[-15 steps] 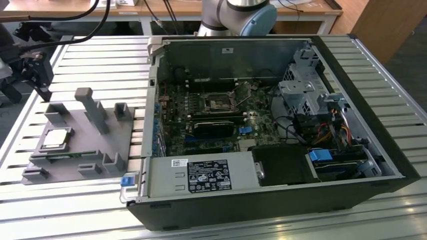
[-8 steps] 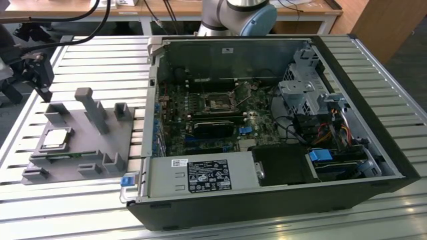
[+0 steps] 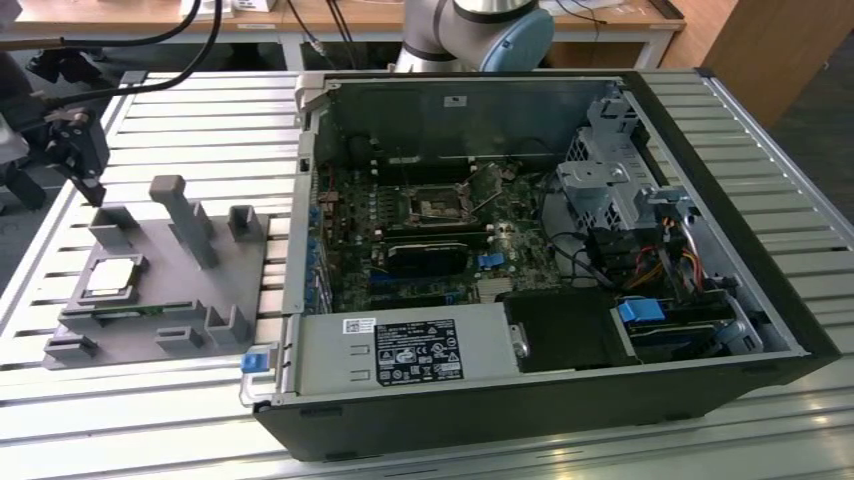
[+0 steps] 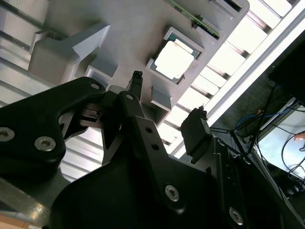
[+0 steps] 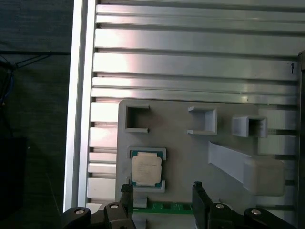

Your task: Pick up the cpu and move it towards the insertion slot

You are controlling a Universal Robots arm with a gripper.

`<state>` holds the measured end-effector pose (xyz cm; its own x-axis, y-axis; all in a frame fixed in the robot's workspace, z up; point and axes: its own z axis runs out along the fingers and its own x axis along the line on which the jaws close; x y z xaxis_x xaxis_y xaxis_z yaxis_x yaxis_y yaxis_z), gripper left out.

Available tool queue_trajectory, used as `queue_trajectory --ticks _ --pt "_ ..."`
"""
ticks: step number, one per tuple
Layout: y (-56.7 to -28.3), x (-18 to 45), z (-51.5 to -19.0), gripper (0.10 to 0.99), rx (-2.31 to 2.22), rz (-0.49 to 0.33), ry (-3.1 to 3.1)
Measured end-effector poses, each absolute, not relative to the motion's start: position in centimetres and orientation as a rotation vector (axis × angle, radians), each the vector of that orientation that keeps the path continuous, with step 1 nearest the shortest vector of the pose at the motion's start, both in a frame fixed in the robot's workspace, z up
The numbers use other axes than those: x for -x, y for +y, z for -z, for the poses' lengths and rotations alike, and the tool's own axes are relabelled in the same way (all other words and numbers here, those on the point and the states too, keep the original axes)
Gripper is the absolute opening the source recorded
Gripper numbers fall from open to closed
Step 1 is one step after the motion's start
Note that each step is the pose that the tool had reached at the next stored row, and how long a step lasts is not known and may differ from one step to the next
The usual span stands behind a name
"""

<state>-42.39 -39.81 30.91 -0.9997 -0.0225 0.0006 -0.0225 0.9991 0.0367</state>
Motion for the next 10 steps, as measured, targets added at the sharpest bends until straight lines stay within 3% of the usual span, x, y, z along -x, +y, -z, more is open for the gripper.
queue_trajectory --ticks 10 --pt "-39.82 42.39 -30.54 0.604 -0.035 0.058 -3.140"
